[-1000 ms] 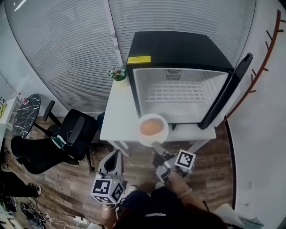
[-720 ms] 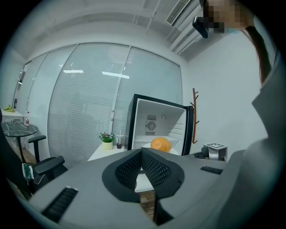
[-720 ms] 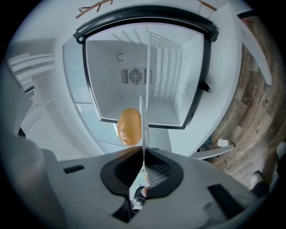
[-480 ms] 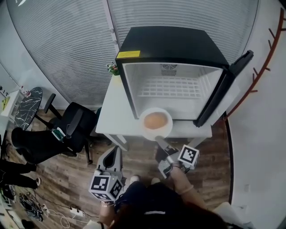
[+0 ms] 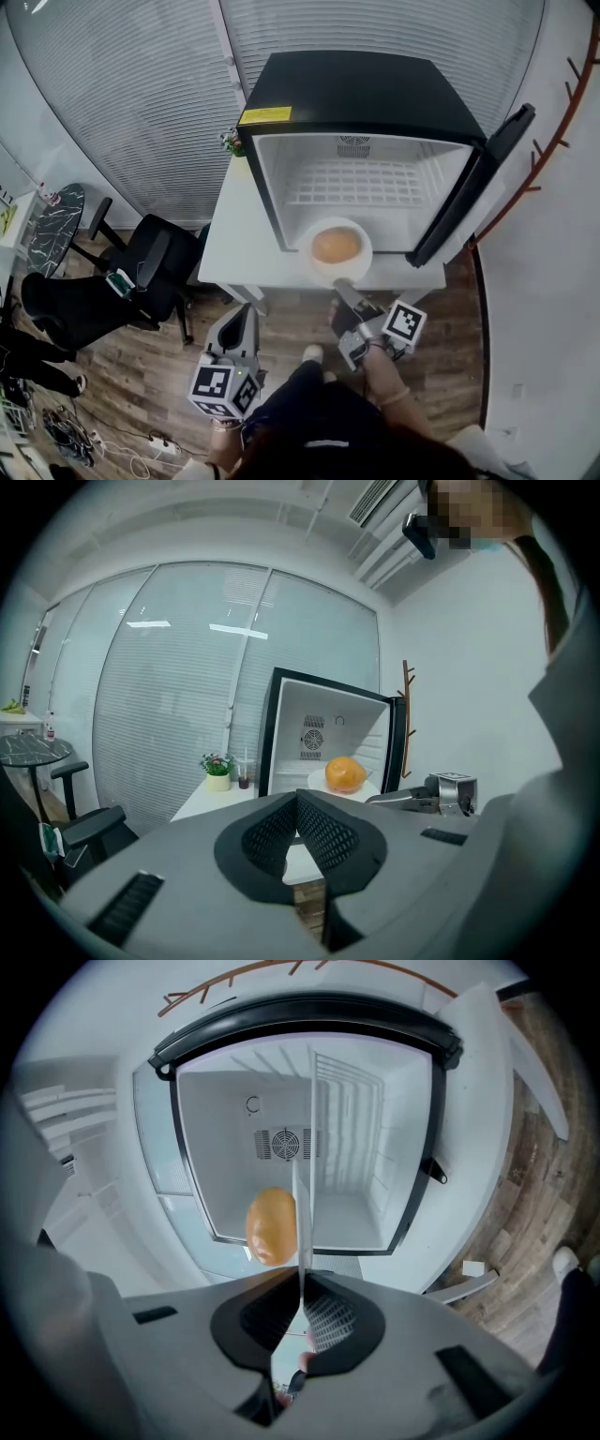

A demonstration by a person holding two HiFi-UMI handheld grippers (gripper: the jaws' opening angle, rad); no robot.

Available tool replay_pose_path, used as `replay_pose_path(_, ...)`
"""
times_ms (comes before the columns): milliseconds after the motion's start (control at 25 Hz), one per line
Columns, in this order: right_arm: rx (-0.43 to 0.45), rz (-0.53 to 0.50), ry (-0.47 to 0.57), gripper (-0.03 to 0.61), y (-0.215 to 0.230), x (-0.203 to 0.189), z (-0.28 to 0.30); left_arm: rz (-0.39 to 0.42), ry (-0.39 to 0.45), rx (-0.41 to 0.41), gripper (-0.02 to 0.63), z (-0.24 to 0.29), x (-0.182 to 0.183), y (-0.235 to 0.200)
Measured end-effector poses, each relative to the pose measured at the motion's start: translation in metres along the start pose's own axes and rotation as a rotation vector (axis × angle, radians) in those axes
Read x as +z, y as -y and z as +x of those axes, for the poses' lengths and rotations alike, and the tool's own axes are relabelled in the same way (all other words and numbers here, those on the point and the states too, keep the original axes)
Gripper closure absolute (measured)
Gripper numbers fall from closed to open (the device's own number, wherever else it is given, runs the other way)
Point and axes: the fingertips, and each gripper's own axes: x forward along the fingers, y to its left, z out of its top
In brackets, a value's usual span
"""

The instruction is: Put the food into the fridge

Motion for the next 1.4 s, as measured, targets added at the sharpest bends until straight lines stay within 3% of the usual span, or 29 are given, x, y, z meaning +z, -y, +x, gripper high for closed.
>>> replay_pose_path(1400,-0.032,0.041,0.133,0.567,0.002,0.108,0.062,-0.023,0.021,-0.111,0.618,0.119,0.024,-0.017)
